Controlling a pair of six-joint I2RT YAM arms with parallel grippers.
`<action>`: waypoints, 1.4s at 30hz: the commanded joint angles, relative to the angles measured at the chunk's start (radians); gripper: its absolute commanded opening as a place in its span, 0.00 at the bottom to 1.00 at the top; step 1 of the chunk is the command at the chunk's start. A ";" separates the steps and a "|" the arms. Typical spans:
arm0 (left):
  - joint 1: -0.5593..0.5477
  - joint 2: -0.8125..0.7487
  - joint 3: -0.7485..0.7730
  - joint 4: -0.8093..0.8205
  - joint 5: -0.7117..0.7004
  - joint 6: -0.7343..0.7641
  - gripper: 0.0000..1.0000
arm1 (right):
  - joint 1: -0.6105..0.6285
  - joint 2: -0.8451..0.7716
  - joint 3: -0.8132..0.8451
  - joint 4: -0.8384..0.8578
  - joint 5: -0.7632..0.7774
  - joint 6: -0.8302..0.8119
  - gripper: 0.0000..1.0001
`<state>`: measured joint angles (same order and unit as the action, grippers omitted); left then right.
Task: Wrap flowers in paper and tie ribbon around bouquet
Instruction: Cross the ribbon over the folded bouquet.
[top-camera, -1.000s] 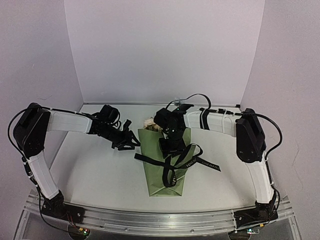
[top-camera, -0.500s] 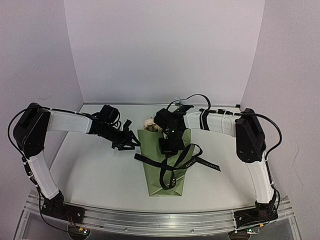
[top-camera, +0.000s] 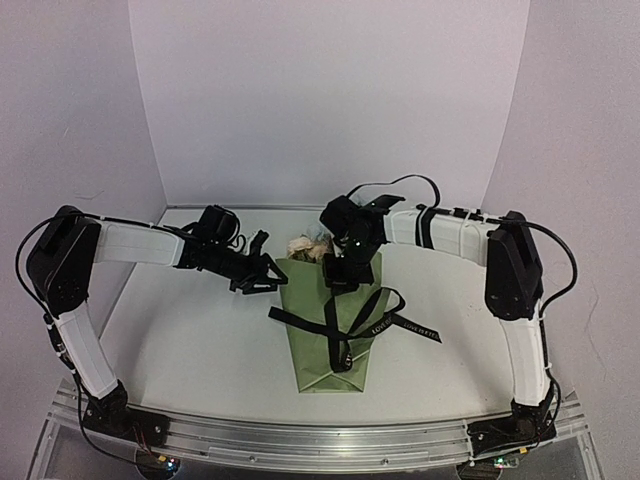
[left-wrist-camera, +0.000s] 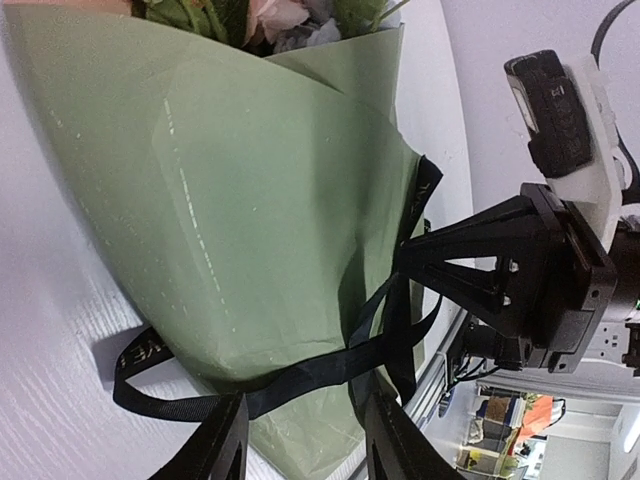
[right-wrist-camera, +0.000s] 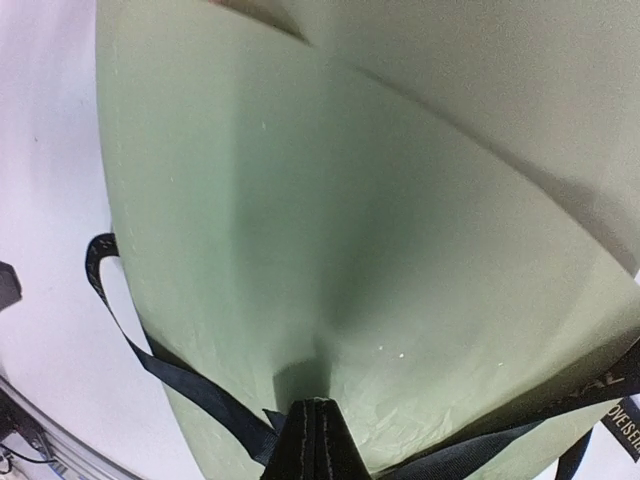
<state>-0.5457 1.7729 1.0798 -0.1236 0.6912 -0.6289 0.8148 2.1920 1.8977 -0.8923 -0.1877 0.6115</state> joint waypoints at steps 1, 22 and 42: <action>-0.017 -0.012 0.015 0.098 0.048 0.009 0.44 | -0.017 -0.062 0.021 0.048 -0.023 0.015 0.00; -0.093 0.123 0.087 0.284 0.059 0.202 0.63 | -0.109 -0.033 0.134 0.248 -0.363 0.201 0.00; -0.094 0.140 0.136 0.321 0.008 0.286 0.18 | -0.169 -0.071 0.068 0.400 -0.537 0.370 0.01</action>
<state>-0.6407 1.9166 1.1790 0.1564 0.7576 -0.3347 0.6640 2.1796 2.0123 -0.5155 -0.7345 0.9857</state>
